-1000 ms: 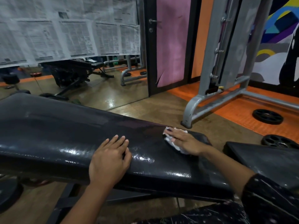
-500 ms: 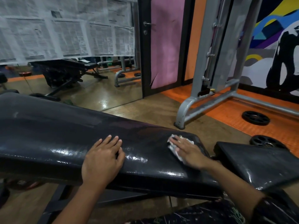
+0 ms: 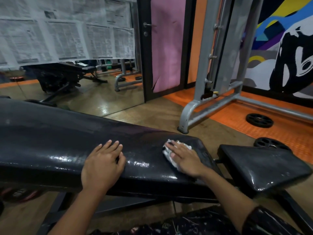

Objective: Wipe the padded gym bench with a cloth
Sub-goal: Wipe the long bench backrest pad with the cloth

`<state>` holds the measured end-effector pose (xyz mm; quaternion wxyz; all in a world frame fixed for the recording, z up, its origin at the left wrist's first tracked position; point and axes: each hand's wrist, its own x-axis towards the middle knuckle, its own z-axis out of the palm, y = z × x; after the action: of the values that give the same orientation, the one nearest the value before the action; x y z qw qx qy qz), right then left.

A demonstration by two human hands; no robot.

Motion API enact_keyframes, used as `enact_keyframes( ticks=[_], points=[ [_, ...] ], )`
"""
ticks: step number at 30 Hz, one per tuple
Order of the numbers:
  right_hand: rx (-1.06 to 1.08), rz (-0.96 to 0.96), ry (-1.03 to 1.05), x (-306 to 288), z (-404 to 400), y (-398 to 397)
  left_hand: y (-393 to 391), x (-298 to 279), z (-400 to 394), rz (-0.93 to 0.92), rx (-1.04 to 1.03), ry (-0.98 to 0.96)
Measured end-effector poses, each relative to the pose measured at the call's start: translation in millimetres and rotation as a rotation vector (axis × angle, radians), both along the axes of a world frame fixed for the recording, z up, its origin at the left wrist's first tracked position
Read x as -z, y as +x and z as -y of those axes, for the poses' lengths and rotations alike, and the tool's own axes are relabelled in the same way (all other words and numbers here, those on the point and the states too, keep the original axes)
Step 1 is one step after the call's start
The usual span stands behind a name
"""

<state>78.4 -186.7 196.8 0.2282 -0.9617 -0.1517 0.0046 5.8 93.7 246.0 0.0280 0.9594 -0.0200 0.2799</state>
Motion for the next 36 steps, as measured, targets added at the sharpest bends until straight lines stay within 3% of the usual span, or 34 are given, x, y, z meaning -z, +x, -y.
enact_keyframes(
  ticks=[3, 7, 10, 13, 16, 18, 24, 27, 31, 33, 36],
  points=[
    [0.088, -0.055, -0.044, -8.5, -24.7, 18.2, -0.3, 0.0, 0.9, -0.009, 0.001, -0.007],
    [-0.105, 0.098, 0.001, -15.3, -60.6, -47.2, -0.1, -0.5, 0.3, -0.029, 0.003, 0.012],
    [-0.129, 0.167, 0.052, 0.9, -35.2, -81.4, 0.1, 0.4, -1.8, -0.034, 0.004, 0.019],
    [0.031, 0.17, 0.021, 13.3, 3.1, -53.2, 1.2, 0.3, -1.9, -0.036, 0.0, 0.015],
    [0.174, 0.007, 0.033, 6.4, 4.3, -10.3, 0.8, 0.7, -0.5, -0.02, -0.001, -0.005],
    [0.149, -0.017, 0.016, -2.4, -18.5, -2.6, 1.1, 1.0, 0.1, -0.009, 0.001, -0.012],
    [-0.116, 0.201, 0.012, -1.0, -33.1, -73.8, 2.7, 2.0, -3.6, -0.018, 0.0, -0.018],
    [-0.006, 0.186, 0.003, 20.6, 5.6, -62.2, 1.6, 2.8, -2.6, 0.0, 0.0, -0.02],
    [0.186, 0.009, 0.007, 13.0, -0.4, -15.0, -1.0, 0.1, 1.9, 0.002, -0.008, 0.017],
    [0.178, -0.018, 0.007, 3.2, -26.0, -14.8, -0.4, -2.9, 8.3, -0.009, -0.022, 0.052],
    [0.08, 0.114, -0.004, -6.9, -48.3, -52.6, 0.5, -4.8, 12.9, -0.012, -0.017, 0.027]
  ],
)
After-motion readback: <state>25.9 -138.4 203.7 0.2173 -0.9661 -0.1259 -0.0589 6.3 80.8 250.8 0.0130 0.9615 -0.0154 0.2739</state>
